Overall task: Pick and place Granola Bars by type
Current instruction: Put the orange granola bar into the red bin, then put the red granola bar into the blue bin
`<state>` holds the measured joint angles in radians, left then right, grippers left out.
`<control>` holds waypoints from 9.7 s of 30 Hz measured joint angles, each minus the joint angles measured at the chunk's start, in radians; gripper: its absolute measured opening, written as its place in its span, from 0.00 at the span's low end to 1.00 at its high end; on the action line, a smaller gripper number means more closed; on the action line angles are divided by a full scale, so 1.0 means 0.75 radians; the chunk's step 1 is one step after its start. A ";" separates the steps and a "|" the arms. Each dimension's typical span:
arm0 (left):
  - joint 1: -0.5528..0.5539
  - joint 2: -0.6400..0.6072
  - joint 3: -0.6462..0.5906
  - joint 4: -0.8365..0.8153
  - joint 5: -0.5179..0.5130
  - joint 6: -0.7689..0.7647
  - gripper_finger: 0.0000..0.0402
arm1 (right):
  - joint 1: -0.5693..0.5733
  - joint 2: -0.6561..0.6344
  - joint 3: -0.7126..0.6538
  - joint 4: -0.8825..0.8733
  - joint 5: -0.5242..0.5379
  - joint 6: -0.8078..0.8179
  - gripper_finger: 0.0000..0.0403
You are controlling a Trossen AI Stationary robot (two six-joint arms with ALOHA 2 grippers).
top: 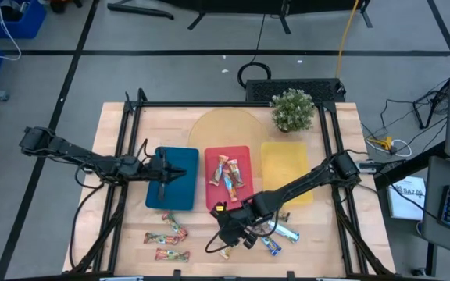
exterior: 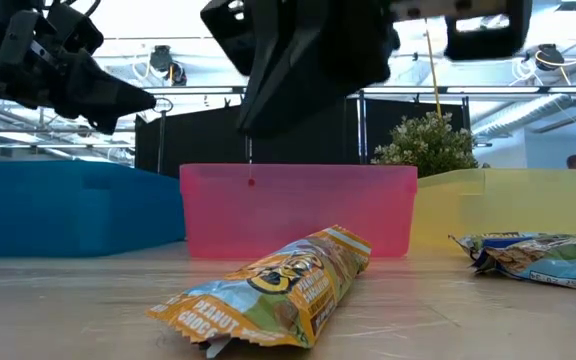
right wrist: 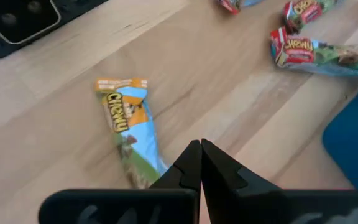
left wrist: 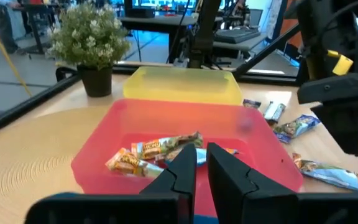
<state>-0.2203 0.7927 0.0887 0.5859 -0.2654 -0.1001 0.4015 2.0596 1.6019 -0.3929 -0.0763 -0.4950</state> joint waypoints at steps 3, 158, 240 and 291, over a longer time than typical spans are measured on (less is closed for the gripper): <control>0.000 0.000 0.000 -0.050 -0.002 -0.067 0.12 | 0.000 0.000 -0.066 0.105 0.001 -0.019 0.04; -0.305 -0.002 -0.001 -0.185 -0.126 -0.143 0.12 | -0.734 -1.276 -1.141 0.421 -0.293 0.020 0.01; -0.477 0.403 1.149 -1.738 -0.331 -0.534 0.02 | -0.681 -2.325 -1.884 0.946 -0.108 0.598 0.00; -0.796 1.233 1.462 -1.937 0.168 -1.342 0.65 | -0.681 -2.324 -1.884 0.915 -0.114 0.628 0.00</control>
<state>-0.8174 1.7171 1.1852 -0.8670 -0.1393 -1.1064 -0.1093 0.3164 0.1890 0.2930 -0.1621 -0.0238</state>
